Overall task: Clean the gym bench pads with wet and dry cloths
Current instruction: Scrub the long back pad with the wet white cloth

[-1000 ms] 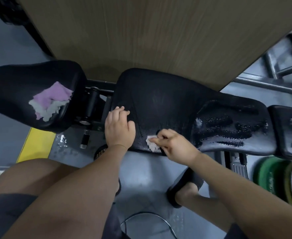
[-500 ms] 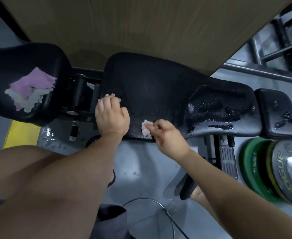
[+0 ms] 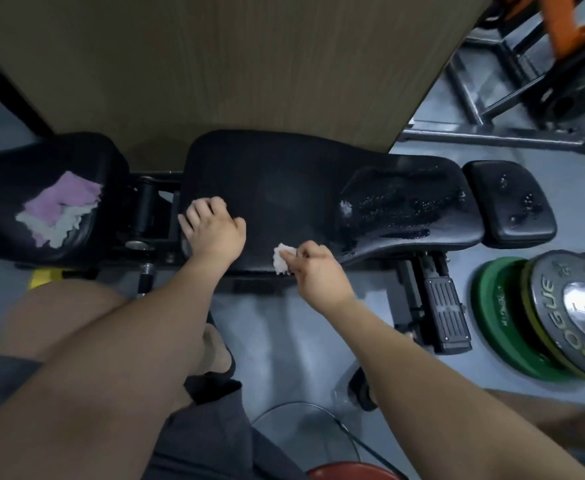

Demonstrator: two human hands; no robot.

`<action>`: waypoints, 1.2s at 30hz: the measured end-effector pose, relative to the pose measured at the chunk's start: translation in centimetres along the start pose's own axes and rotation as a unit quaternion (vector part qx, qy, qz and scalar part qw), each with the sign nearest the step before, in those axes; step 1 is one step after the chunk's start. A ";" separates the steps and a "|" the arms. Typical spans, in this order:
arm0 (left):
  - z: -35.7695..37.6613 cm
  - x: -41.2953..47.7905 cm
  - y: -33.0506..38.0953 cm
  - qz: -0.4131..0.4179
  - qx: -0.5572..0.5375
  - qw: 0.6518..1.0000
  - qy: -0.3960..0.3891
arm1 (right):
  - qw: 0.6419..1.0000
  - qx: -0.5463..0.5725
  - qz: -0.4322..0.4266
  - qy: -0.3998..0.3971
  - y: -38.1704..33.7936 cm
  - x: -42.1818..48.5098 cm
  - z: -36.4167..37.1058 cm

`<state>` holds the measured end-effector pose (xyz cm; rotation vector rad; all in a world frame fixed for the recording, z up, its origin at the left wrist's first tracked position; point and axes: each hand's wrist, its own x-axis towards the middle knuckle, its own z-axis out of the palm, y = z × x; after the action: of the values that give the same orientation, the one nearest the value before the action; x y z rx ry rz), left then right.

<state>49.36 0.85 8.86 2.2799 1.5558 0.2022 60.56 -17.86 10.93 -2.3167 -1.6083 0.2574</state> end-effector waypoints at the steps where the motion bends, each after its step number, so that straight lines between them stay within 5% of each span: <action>1: -0.1 -0.3 0.9 0.011 -0.004 1.000 -0.010 | 1.000 -0.009 0.014 0.012 1.6 -0.5 -0.6; 5: 1.3 -1.9 4.5 0.123 -0.007 0.992 -0.037 | 0.988 -0.002 0.139 0.069 7.9 -2.5 -2.1; 9: 3.1 -2.4 7.8 0.130 -0.016 0.989 -0.063 | 0.969 0.060 0.204 0.127 7.1 -2.5 -0.7; 17: 6.1 -3.0 9.4 0.164 0.069 0.984 0.000 | 0.974 0.072 0.099 0.190 6.2 -3.0 1.5; 20: 6.2 -3.1 9.4 0.158 0.087 0.984 0.012 | 0.966 0.052 0.139 0.210 10.8 -2.6 0.1; 25: 5.4 -2.6 9.9 0.139 0.109 0.981 -0.086 | 0.943 0.049 0.247 0.218 14.9 -0.8 -2.3; 33: -0.5 -1.2 9.2 0.146 0.167 0.928 -0.300 | 0.986 0.040 0.052 0.151 10.6 -0.7 -0.6; 36: -1.7 -2.3 7.9 0.131 0.179 0.914 -0.338 | 0.972 0.069 0.161 0.158 12.1 -0.9 -1.5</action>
<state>54.80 -3.46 13.60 2.4288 0.9747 -0.7899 71.32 -22.84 8.11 -2.3583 -1.0314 0.0627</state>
